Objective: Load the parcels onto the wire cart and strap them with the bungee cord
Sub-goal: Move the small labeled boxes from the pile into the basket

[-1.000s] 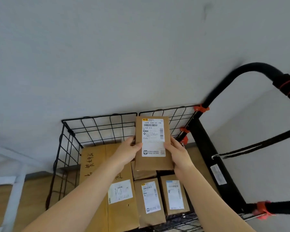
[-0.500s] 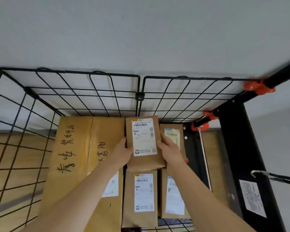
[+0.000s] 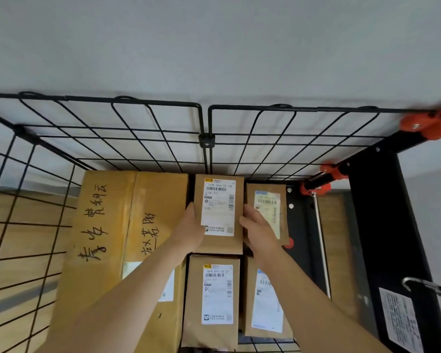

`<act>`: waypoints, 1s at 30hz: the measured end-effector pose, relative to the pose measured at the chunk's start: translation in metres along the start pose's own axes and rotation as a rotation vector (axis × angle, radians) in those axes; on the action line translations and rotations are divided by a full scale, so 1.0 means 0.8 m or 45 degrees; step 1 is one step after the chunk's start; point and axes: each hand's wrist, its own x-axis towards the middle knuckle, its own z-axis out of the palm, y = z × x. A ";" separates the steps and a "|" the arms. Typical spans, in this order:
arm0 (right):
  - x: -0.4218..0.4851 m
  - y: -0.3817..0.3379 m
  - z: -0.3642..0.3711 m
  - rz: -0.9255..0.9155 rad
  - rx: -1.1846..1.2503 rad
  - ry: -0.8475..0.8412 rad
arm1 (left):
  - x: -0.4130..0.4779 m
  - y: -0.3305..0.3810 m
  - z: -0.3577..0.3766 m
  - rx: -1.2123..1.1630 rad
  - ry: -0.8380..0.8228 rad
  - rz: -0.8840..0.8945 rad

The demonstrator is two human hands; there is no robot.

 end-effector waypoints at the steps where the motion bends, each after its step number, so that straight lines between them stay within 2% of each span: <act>1: 0.001 0.000 -0.001 -0.004 -0.022 -0.009 | 0.000 0.000 0.000 0.009 0.006 -0.002; 6: -0.006 -0.001 -0.013 -0.008 -0.150 0.017 | -0.016 -0.002 -0.003 0.102 0.040 0.105; 11: -0.030 0.011 -0.039 0.041 -0.294 0.104 | -0.039 -0.018 -0.021 0.343 0.141 0.250; 20: -0.106 0.008 -0.022 -0.236 -1.031 0.027 | -0.096 -0.009 -0.062 0.924 0.124 0.412; 25: -0.155 -0.006 0.005 -0.358 -1.509 -0.063 | -0.139 -0.016 -0.088 1.132 0.208 0.511; 30: -0.205 -0.004 0.041 -0.413 -1.612 -0.098 | -0.189 -0.031 -0.131 1.131 0.270 0.547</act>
